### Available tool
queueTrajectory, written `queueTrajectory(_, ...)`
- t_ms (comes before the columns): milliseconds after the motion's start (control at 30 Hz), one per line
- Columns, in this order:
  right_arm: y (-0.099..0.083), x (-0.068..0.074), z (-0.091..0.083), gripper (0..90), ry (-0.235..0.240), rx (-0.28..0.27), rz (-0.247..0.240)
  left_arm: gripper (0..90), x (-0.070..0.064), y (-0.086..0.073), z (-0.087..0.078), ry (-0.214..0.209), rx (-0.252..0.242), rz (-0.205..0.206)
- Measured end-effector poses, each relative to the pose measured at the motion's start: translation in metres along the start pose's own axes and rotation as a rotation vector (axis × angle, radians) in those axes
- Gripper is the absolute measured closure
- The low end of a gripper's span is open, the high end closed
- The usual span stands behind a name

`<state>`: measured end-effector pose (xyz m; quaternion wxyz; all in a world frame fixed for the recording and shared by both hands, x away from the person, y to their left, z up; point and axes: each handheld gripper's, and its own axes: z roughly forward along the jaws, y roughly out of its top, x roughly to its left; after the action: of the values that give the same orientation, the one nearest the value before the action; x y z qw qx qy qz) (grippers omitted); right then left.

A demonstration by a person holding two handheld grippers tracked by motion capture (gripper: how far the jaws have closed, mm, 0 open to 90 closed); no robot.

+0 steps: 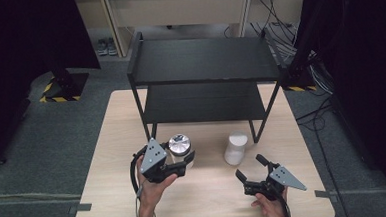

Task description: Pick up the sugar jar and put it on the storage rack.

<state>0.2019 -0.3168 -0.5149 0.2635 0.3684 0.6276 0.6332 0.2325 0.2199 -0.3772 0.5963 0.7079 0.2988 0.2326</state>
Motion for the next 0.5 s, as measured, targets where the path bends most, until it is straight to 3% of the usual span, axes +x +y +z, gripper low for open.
queueTrajectory(133, 0.0, 0.0, 0.0, 0.4, 0.0, 0.001, 0.005, 31.2, 0.003, 0.016, -0.002, 0.0, 0.002, 0.007)
queueTrajectory(500, -0.001, -0.001, 0.0, 0.4, -0.004, 0.0, 0.011, 31.2, 0.013, 0.063, 0.001, -0.053, -0.001, 0.023)
